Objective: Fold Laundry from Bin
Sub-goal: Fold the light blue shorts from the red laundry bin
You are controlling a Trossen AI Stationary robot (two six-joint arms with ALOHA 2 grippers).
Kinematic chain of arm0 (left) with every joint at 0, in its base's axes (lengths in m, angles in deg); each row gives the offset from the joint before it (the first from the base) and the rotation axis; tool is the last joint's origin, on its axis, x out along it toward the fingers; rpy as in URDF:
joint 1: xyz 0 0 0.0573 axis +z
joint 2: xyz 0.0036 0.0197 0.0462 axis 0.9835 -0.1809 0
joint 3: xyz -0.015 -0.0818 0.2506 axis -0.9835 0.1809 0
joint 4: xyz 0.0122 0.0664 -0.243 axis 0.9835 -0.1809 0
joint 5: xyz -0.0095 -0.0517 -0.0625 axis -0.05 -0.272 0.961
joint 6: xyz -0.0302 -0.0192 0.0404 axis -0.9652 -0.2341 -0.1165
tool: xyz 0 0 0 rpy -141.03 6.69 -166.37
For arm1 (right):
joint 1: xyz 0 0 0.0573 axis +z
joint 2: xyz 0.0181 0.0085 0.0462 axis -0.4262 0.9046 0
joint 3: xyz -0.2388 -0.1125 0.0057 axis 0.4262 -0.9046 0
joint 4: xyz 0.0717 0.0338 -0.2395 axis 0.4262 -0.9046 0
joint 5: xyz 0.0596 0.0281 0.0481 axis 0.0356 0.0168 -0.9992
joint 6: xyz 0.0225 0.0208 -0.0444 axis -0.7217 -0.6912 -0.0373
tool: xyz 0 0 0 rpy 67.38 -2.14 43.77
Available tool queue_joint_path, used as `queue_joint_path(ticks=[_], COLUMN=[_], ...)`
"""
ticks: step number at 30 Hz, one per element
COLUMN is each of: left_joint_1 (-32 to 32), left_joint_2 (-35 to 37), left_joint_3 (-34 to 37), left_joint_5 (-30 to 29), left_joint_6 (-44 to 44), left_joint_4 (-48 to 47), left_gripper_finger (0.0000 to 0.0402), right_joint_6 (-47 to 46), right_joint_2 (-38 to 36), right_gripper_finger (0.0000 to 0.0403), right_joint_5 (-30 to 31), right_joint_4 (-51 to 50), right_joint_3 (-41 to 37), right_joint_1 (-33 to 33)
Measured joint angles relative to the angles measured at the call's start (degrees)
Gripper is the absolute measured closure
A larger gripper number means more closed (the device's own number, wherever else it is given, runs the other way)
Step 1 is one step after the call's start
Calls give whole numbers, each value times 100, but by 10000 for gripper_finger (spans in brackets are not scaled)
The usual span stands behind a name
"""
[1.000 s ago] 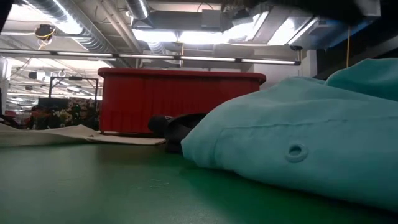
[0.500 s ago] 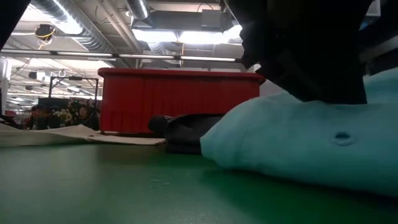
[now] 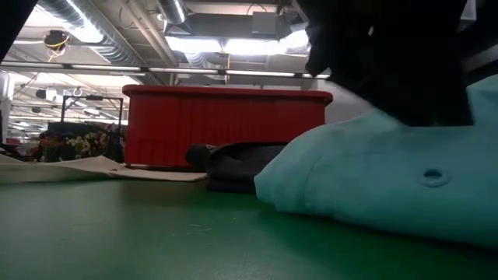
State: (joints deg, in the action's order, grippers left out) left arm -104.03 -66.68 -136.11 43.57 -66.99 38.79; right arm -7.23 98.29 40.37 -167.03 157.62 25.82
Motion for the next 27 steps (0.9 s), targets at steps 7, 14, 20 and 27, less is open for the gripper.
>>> queue_joint_path(ticks=[7, 14, 20, 27], left_joint_1=[90, 424, 753, 1063], left_joint_2=[26, 10, -9, -13], left_joint_3=[-345, -345, -345, 63], left_joint_5=[-183, -322, -452, -448], left_joint_6=[302, 335, 322, 30], left_joint_4=[152, 207, 219, 183], left_gripper_finger=[244, 244, 244, 244], right_joint_6=[-59, -131, -274, -702], right_joint_2=[0, 0, 0, 0], right_gripper_finger=[155, 155, 155, 155], right_joint_5=[834, 1315, 1221, 481], right_joint_4=[4, 20, 498, 874], right_joint_3=[-9, -11, -445, -1097], right_joint_1=[-9, -11, -17, -4])
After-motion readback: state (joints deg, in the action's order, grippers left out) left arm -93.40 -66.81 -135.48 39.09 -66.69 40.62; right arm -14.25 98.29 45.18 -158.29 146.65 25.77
